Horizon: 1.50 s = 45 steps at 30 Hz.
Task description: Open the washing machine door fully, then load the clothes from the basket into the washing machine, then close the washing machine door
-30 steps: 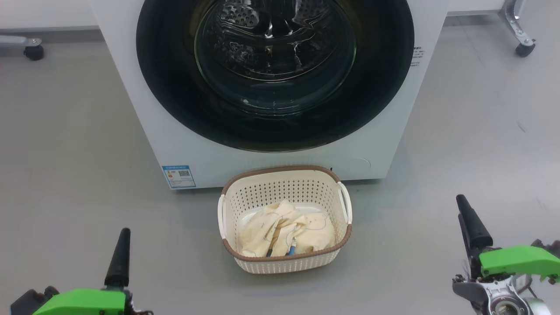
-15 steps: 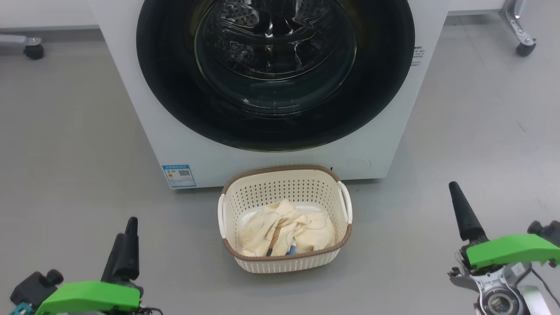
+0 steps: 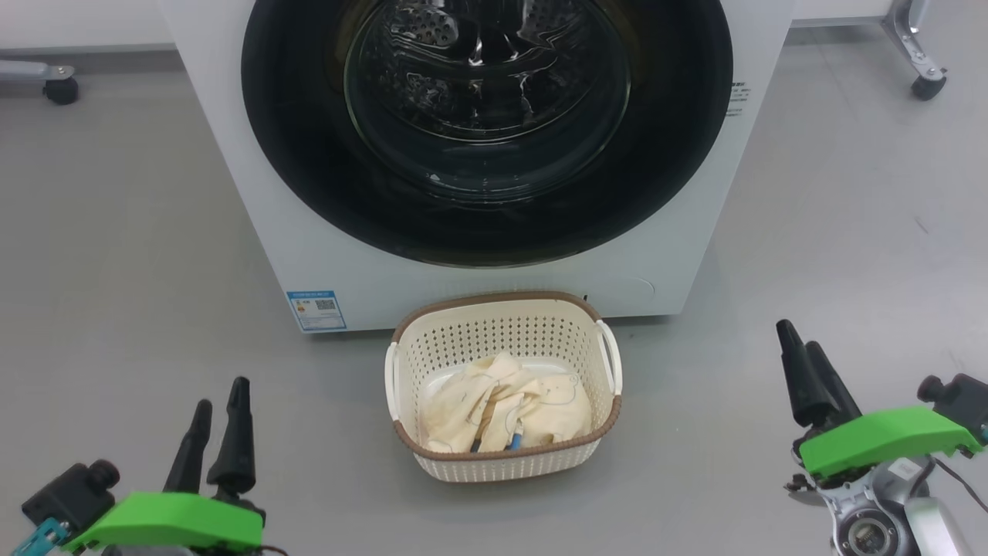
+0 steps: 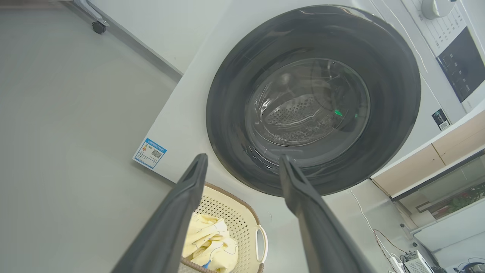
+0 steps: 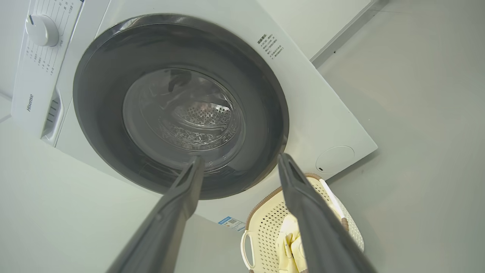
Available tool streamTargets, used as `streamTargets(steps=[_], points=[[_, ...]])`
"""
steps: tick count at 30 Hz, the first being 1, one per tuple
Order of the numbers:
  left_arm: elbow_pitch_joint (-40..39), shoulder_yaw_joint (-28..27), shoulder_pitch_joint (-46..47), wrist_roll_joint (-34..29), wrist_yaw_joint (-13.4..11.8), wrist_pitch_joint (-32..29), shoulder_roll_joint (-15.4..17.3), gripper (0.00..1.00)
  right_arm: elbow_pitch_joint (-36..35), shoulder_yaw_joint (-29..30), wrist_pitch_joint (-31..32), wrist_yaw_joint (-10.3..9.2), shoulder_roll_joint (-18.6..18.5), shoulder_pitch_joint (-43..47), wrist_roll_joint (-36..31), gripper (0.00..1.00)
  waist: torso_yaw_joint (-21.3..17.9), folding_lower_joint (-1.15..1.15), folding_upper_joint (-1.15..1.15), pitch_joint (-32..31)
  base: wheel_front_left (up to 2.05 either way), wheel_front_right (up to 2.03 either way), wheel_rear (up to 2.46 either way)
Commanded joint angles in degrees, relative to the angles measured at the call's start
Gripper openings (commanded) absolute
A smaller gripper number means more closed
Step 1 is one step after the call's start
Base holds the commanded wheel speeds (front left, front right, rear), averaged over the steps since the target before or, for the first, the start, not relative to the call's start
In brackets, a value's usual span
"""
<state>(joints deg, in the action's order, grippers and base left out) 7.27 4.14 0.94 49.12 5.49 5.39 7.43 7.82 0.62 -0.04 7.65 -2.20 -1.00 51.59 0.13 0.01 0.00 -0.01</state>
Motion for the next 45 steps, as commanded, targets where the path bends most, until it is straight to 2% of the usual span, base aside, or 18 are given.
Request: streamTargets(steps=[1,45], points=[[-2.56,-0.93,2.98,-1.88,-0.21,0.81,1.60,1.00,-2.61,-0.66,-0.18,-0.10,-0.52,-3.64,-1.87,1.00,0.02,0.00,0.00,-0.01,0.00,0.00,0.00],[-3.93,3.88,3.35,-30.44,-5.96,7.13,7.17,1.00,-4.66,0.16,-2.21,-0.15,-0.59,-3.98,-31.34,1.00,0.26,-0.01,0.00,0.83,0.00,0.00,0.00]])
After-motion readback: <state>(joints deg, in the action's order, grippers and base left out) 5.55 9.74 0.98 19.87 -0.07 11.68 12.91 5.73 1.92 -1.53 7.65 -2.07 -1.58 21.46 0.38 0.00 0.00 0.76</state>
